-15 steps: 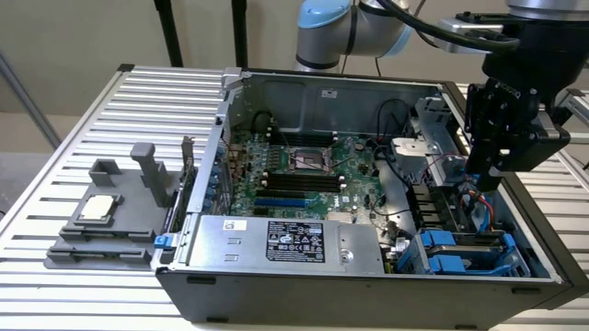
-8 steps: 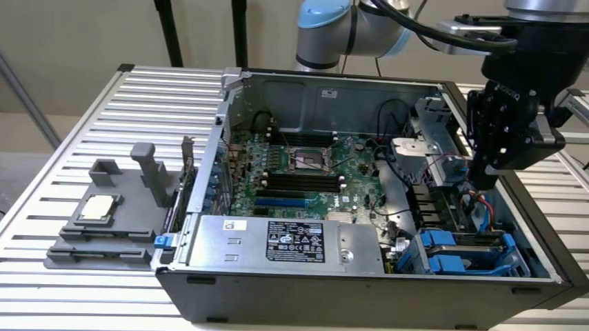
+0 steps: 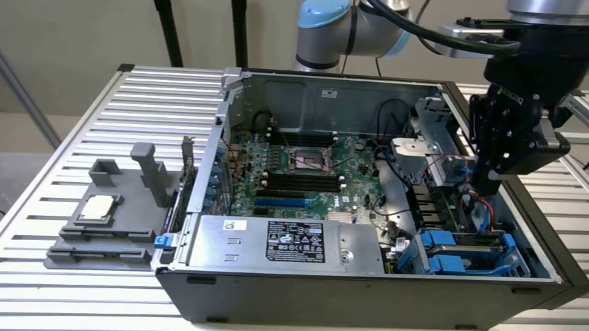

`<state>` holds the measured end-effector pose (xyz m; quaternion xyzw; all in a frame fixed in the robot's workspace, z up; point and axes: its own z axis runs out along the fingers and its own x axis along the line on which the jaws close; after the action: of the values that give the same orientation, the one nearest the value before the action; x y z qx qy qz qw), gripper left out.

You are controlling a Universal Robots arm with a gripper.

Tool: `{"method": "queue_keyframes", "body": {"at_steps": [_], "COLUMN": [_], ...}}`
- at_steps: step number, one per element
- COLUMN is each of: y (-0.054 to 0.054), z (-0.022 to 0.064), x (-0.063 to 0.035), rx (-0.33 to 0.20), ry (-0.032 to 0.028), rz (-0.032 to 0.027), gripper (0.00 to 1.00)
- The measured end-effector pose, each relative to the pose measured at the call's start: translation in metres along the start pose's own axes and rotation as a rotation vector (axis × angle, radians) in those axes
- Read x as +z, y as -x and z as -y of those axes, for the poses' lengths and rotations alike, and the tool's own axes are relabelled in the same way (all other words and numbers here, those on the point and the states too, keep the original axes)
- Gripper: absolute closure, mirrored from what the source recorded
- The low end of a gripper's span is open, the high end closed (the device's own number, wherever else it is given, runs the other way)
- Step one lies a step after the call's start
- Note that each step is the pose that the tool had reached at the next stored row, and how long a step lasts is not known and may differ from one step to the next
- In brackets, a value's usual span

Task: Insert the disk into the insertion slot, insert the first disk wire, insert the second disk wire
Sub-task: 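Insert the second disk wire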

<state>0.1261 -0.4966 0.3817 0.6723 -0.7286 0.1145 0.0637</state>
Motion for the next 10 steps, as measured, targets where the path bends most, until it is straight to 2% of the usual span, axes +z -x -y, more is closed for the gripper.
{"method": "queue_keyframes", "body": {"at_steps": [5,10], "y": [-0.0055,-0.0069], "z": [0.0003,0.0004], "x": [0.0026,0.0045], "rx": [0.002,0.002], "ry": [-0.0001,-0.0011], "rz": [-0.0071,-0.0241], "gripper": [0.76,0.76]}}
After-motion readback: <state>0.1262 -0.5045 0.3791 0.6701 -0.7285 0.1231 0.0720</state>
